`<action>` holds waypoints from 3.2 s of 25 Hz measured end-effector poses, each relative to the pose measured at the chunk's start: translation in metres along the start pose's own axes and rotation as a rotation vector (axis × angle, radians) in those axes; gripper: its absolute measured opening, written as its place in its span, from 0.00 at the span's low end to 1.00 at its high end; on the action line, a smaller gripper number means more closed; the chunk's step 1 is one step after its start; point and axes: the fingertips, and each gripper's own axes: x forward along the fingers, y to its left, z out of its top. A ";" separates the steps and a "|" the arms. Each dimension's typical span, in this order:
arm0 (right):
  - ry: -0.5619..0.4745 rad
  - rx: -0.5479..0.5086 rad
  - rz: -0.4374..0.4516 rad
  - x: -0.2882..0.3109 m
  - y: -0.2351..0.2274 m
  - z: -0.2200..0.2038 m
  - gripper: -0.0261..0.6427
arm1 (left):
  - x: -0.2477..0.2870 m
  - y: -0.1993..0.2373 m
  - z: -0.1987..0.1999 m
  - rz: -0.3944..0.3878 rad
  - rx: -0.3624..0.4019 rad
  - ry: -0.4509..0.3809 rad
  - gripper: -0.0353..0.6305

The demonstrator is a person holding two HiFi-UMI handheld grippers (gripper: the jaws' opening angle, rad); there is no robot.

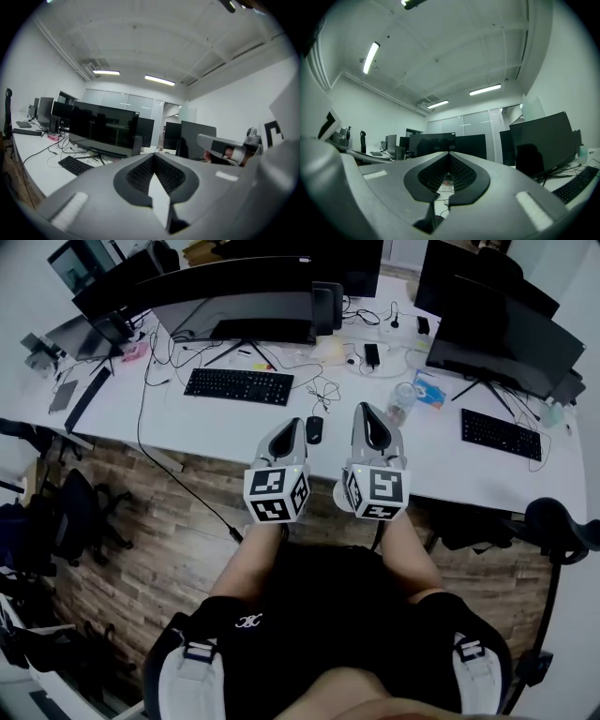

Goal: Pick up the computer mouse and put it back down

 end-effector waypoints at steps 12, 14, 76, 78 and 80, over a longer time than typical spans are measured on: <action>0.036 -0.007 -0.177 0.035 -0.007 -0.014 0.04 | 0.059 0.038 -0.006 -0.124 0.093 0.068 0.13; 0.036 -0.018 -0.194 0.041 -0.003 -0.015 0.04 | 0.067 0.045 -0.010 -0.132 0.101 0.086 0.13; 0.238 -0.016 -0.549 -0.063 -0.088 -0.068 0.04 | 0.189 0.063 -0.256 -0.045 0.098 0.630 0.54; 0.231 -0.010 -0.537 -0.059 -0.085 -0.067 0.04 | 0.186 0.062 -0.245 -0.055 0.104 0.607 0.54; 0.224 -0.002 -0.520 -0.054 -0.079 -0.069 0.04 | 0.181 0.064 -0.234 -0.067 0.128 0.583 0.54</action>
